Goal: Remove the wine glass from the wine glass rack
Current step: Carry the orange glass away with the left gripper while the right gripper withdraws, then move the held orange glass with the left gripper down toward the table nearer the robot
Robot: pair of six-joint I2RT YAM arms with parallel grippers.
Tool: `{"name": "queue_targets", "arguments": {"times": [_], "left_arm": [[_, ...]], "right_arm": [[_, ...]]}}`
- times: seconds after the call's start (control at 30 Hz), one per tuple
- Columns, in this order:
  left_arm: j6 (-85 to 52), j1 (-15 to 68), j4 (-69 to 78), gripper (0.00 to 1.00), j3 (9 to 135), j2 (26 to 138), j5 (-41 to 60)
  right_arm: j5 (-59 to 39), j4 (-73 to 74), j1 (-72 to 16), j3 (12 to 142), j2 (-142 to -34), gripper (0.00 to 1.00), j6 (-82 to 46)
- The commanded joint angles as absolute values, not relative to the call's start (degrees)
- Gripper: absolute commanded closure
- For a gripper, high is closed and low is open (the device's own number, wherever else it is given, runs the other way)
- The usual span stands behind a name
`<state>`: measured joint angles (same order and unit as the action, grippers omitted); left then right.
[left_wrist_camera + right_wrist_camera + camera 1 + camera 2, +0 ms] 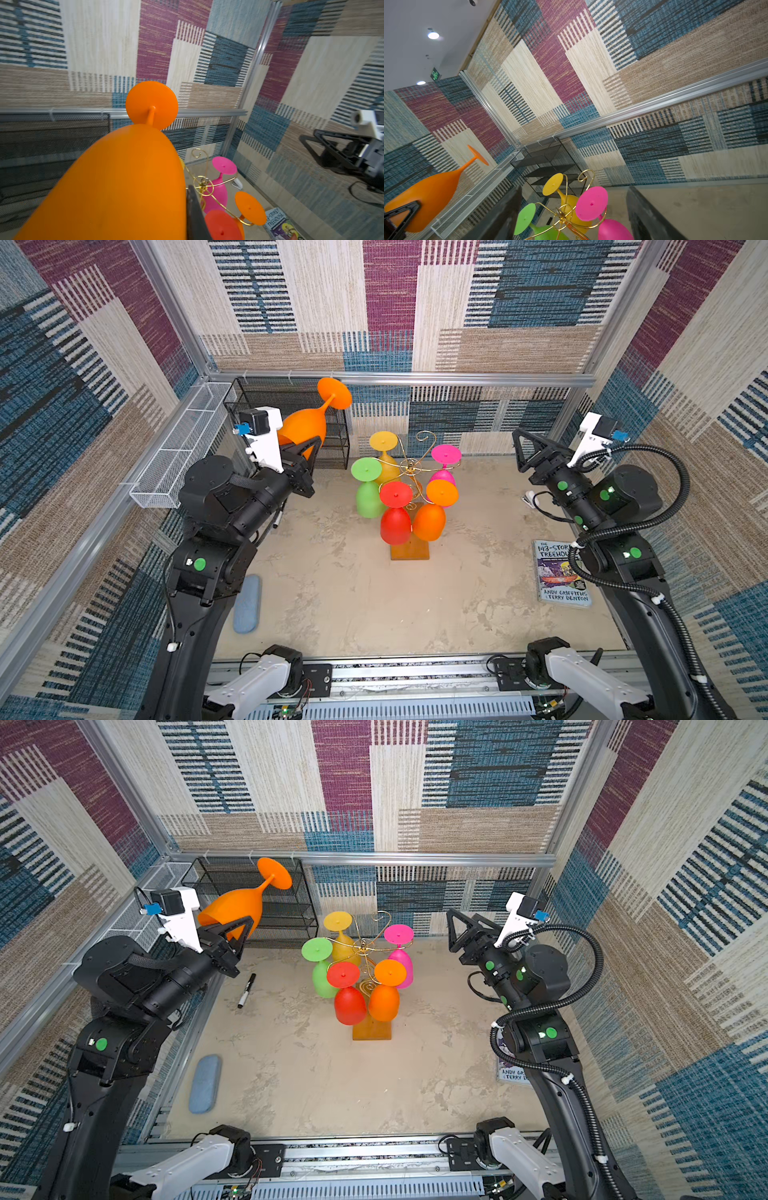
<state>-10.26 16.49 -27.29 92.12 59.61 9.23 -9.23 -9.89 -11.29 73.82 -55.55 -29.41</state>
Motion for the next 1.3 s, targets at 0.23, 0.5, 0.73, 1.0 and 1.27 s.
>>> {"name": "queue_targets", "arguments": {"times": [0.23, 0.5, 0.73, 1.0, 1.27], "left_arm": [[-4.83, 16.44, -57.43, 1.0, 93.66, 65.65, -4.32], [-6.24, 16.44, -63.81, 1.0, 88.05, 69.04, 6.06], [-7.01, 19.07, -66.65, 1.0, 81.46, 67.36, 9.65], [-8.68, 24.83, -68.62, 1.0, 75.61, 62.85, 9.86], [-7.74, 33.43, -68.6, 1.0, 73.49, 60.23, 7.03]], "right_arm": [[-8.09, -14.27, -11.24, 74.22, -60.61, 0.19, -26.68], [-7.97, -16.32, -11.16, 75.36, -62.31, 0.19, -25.17], [-7.91, -19.84, -11.07, 77.3, -63.28, 0.19, -23.73], [-8.6, -19.77, -11.07, 76.45, -63.72, 0.19, -24.48], [-8.67, -20.39, -10.99, 77.25, -65.26, 0.2, -23.91]]}}
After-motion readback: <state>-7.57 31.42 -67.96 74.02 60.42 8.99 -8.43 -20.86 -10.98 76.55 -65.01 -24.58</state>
